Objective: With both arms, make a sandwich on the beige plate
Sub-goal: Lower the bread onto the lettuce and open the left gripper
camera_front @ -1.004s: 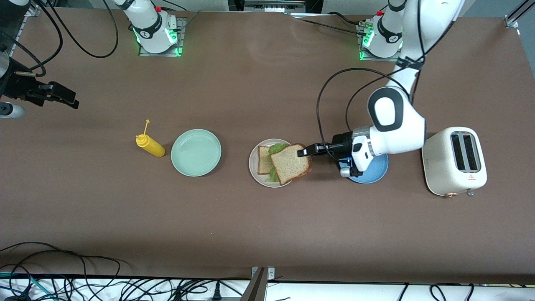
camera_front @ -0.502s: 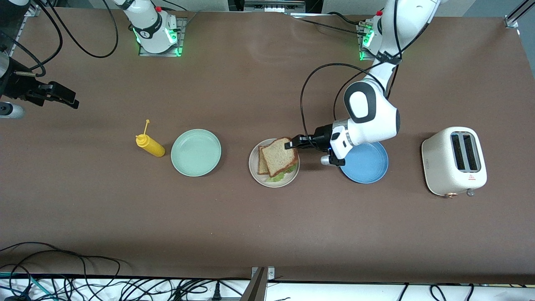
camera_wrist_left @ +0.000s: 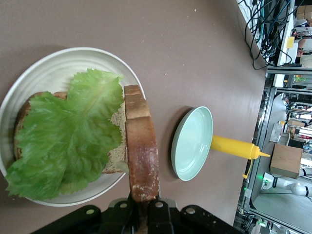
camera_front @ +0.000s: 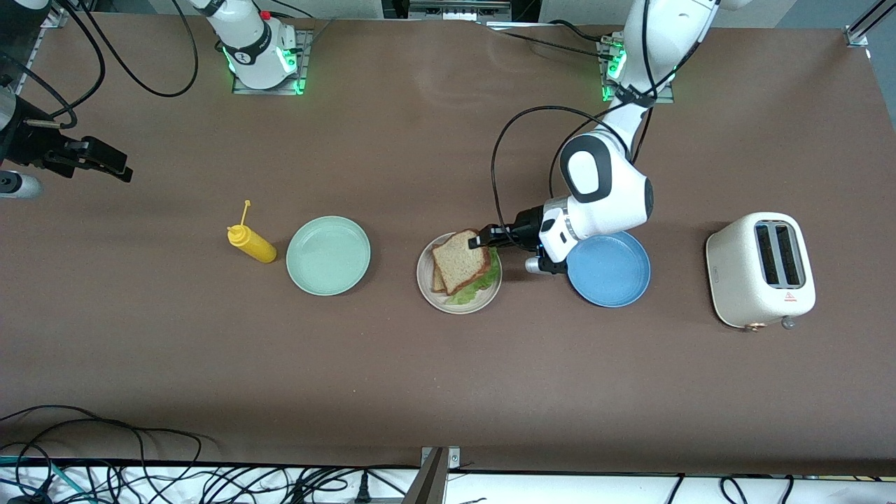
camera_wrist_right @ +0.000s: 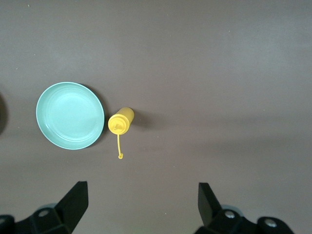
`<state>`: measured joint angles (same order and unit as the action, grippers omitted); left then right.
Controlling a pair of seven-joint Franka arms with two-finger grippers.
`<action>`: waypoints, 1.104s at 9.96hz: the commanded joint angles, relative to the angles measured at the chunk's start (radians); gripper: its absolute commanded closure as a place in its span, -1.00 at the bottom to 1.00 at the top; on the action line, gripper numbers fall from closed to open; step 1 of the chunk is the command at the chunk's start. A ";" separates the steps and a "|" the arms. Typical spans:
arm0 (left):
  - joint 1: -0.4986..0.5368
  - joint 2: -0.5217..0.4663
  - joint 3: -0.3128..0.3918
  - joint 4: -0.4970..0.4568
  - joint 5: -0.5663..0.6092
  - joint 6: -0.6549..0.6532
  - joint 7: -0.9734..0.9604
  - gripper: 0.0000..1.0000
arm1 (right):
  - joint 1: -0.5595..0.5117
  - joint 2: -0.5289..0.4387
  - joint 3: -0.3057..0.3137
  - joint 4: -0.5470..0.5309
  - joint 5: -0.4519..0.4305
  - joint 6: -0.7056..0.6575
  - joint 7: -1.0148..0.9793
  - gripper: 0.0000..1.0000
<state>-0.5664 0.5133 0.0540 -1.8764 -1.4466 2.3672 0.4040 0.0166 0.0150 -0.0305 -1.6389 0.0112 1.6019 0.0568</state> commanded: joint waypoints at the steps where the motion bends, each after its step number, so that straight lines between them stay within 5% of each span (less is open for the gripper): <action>1: -0.018 0.016 0.010 0.010 -0.049 0.026 0.039 1.00 | 0.006 -0.003 -0.011 0.010 0.021 -0.013 -0.017 -1.00; 5: -0.024 0.036 0.010 0.010 -0.048 0.038 0.038 1.00 | 0.006 -0.004 -0.011 0.008 0.021 -0.028 -0.017 -1.00; 7: -0.024 0.060 0.012 0.023 -0.037 0.038 0.058 -0.99 | 0.006 -0.004 -0.011 0.010 0.021 -0.028 -0.017 -1.00; 11: -0.010 0.077 0.023 0.023 -0.035 0.038 0.070 -1.00 | 0.008 -0.006 -0.006 0.010 0.019 -0.028 -0.015 -1.00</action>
<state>-0.5746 0.5772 0.0669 -1.8724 -1.4496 2.3975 0.4394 0.0169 0.0149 -0.0307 -1.6389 0.0113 1.5916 0.0567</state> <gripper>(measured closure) 0.207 0.000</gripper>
